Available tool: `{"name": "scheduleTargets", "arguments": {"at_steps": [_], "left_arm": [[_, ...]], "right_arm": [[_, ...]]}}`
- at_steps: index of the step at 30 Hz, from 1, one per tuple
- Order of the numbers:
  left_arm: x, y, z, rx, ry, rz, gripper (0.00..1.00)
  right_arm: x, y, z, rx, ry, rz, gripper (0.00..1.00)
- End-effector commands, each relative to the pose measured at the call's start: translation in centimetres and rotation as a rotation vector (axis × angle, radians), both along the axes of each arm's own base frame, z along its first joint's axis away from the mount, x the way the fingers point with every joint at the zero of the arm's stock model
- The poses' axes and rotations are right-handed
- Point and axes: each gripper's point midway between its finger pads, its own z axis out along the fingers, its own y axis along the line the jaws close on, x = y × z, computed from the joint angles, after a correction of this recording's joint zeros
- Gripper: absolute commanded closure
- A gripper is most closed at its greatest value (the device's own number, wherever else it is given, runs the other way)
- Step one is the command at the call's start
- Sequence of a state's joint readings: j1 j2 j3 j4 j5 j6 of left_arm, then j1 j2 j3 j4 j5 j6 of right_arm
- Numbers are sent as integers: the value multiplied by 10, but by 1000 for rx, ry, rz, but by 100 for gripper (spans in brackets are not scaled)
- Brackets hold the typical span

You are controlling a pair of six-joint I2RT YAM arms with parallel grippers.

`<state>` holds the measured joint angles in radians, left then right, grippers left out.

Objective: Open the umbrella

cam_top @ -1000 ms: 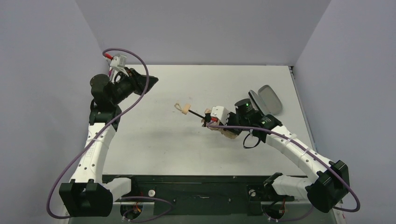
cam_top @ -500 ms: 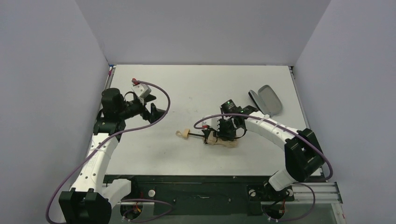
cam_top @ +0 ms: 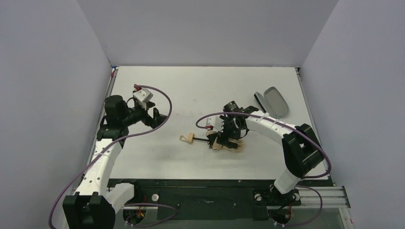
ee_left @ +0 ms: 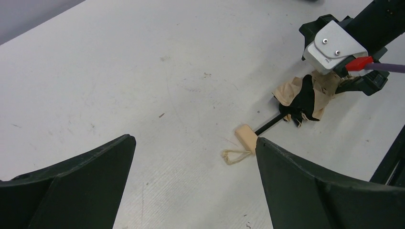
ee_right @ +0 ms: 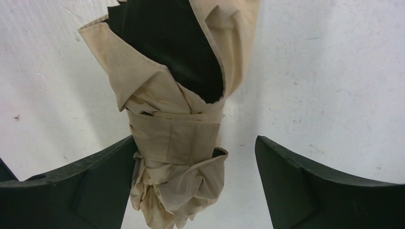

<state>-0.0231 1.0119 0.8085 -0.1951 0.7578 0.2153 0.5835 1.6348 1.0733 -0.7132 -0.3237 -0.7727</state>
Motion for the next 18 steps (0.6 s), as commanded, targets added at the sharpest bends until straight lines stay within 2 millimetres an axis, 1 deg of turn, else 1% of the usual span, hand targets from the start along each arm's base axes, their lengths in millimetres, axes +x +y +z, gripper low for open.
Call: {"name": "scheduleTargets", "arguments": {"at_steps": [1,2,5,7,10,12,14,15,16,17,18], "left_arm": [[9,6,14,-30,-36,44,3],[9,6,14,-34,-33,47,3],[14,17,16,-46,-29,103,3],[18,22,19,-71,-31,154,3],[21,27,26,-156,-6,229,3],[23,29,27,-199,26,257,3],[26,28,29,-238,60,272,3],[26,28,32,-251,67,274,3],[28,27,34,-273,74,273,3],[27,24,39,-281,63,247,3],[28,24,42,-266,48,231,3]], "right_arm": [[-10,12,-1,7,34,23,14],[-13,12,-4,-2,39,27,13],[-14,9,-17,-48,47,25,13],[-9,5,-27,-86,33,5,13],[-4,-2,-37,-147,14,-7,13],[-6,-5,-43,-173,17,-3,16],[-9,-10,-50,-202,22,-3,30],[-10,-12,-54,-216,29,-10,45],[-9,-12,-55,-216,23,-16,57],[-9,-12,-55,-213,21,-24,82],[-7,-12,-53,-204,17,-33,92]]}}
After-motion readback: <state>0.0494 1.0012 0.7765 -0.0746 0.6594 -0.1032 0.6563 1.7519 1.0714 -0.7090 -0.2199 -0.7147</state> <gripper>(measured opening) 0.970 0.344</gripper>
